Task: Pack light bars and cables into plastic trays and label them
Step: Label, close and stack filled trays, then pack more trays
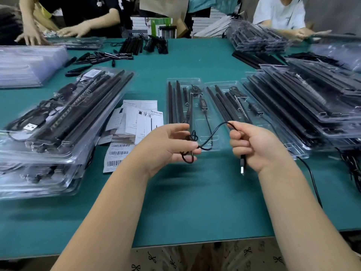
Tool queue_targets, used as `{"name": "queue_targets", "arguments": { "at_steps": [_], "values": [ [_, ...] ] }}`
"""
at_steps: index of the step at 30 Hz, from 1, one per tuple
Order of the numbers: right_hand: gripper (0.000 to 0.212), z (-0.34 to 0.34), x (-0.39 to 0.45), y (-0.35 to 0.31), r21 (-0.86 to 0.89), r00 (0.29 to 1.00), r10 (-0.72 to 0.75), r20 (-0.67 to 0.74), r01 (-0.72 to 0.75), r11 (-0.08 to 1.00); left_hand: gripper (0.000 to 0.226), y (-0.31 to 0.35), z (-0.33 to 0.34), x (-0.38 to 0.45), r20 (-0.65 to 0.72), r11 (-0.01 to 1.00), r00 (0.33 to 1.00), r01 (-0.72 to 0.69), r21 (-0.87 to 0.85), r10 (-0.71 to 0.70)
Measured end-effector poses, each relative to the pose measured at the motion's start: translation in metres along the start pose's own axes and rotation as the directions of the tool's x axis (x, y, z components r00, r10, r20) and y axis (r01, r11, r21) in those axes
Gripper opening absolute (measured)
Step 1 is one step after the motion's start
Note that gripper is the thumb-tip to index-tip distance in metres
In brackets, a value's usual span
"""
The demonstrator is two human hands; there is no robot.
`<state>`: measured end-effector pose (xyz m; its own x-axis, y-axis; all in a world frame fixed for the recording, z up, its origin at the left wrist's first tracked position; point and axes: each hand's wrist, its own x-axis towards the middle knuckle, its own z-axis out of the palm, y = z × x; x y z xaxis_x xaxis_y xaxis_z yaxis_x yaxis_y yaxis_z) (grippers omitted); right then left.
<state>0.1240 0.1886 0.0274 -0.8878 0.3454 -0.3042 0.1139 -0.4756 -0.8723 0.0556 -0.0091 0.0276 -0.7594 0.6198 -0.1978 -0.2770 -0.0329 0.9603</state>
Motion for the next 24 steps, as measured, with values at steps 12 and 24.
{"name": "queue_targets", "arguments": {
  "at_steps": [12, 24],
  "values": [
    [0.014, 0.014, 0.004, 0.022, -0.751, 0.847, -0.53, -0.044, 0.322, 0.577, 0.07, -0.002, 0.006, -0.008, -0.238, 0.738, 0.966, 0.23, 0.634, -0.096],
    [0.013, 0.02, -0.003, 0.026, -0.722, 0.846, -0.5, 0.184, 0.461, 0.515, 0.032, -0.011, 0.022, -0.002, 0.028, 0.879, 0.991, 0.104, 0.465, -0.132]
  ]
}}
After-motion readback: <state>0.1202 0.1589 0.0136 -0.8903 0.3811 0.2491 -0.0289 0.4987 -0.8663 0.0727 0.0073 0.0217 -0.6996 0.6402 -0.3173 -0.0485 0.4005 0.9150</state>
